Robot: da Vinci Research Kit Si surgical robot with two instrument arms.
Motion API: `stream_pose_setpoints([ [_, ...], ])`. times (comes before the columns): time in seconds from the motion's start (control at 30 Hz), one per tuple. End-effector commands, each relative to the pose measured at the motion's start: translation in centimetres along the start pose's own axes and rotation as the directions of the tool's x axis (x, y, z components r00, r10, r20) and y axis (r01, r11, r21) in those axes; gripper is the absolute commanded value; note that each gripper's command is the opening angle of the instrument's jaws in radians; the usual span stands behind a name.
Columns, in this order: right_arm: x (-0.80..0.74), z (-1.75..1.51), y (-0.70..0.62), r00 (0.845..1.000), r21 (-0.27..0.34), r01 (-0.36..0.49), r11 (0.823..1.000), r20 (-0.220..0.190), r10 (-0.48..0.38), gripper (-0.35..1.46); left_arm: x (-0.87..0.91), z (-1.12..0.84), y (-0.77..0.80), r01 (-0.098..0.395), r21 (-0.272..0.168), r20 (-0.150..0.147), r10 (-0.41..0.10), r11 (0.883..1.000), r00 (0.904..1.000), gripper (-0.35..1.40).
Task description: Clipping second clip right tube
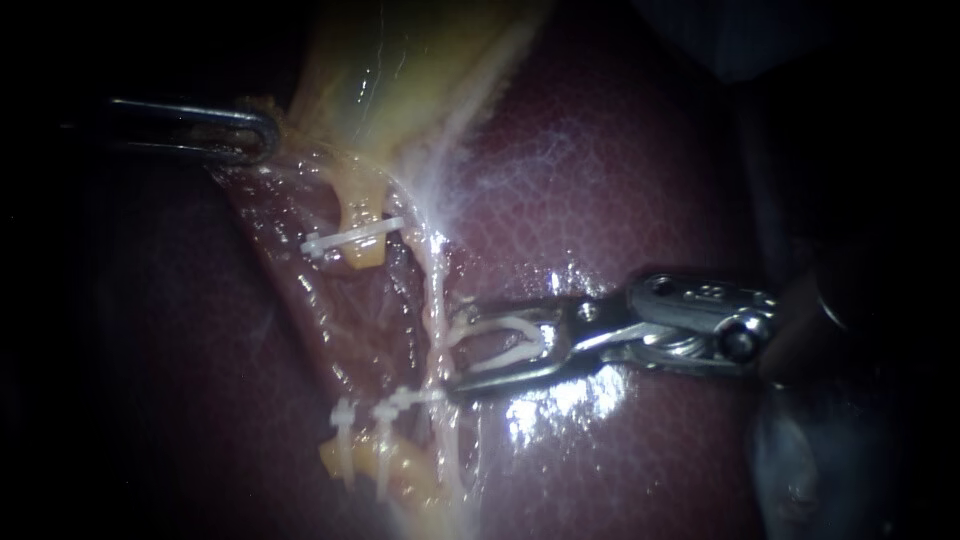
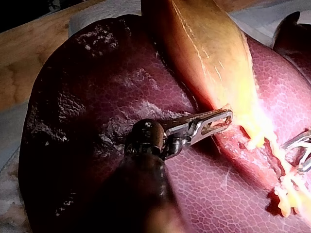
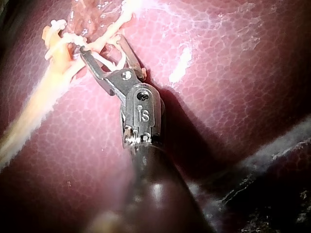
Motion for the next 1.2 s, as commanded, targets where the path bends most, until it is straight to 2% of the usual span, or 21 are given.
stream_pose_setpoints([
  [0.03,-0.01,0.04,0.0,1.0,0.004,-0.004,1.0,-0.001,0.004,0.48,0.0,0.0,0.0,0.0,-0.001,0.0,0.0,1.0,1.0,-0.35],
  [0.17,-0.01,0.16,-0.02,0.999,0.035,-0.03,0.999,-0.018,0.031,0.48,0.0,0.0,0.0,0.0,-0.001,0.0,0.0,1.0,1.0,-0.35],
  [0.47,0.06,0.32,-0.11,0.992,0.147,-0.08,0.986,-0.088,0.093,0.48,0.01,0.0,0.0,0.0,-0.001,0.0,0.0,1.0,1.0,-0.35],
  [0.6,0.14,0.31,-0.22,0.985,0.191,-0.097,0.977,-0.123,0.122,0.48,0.01,0.0,0.0,0.0,-0.001,0.0,0.0,1.0,1.0,-0.35],
  [0.77,0.35,0.21,-0.44,0.975,0.229,-0.106,0.968,-0.165,0.146,0.47,0.01,0.0,0.0,0.0,-0.001,0.0,0.0,1.0,1.0,-0.35],
  [0.87,0.45,0.16,-0.54,0.972,0.243,-0.114,0.963,-0.175,0.159,0.47,0.01,0.0,0.0,0.0,-0.001,0.0,0.0,1.0,1.0,-0.35],
  [1.0,0.47,0.12,-0.58,0.968,0.255,-0.137,0.957,-0.169,0.183,0.43,0.01,0.0,0.0,0.0,-0.001,0.0,0.0,1.0,1.0,-0.35],
  [1.13,0.43,0.07,-0.53,0.964,0.267,-0.169,0.949,-0.155,0.215,0.31,0.01,0.0,0.0,0.0,-0.001,0.0,0.0,1.0,1.0,-0.35],
  [1.17,0.42,0.05,-0.52,0.962,0.27,-0.18,0.946,-0.151,0.226,0.23,0.01,0.0,0.0,0.0,-0.001,0.0,0.001,1.0,1.0,-0.35],
  [1.2,0.41,0.02,-0.5,0.963,0.271,-0.179,0.946,-0.15,0.226,0.04,0.01,0.0,0.0,0.0,-0.001,0.0,0.0,1.0,1.0,-0.35],
])
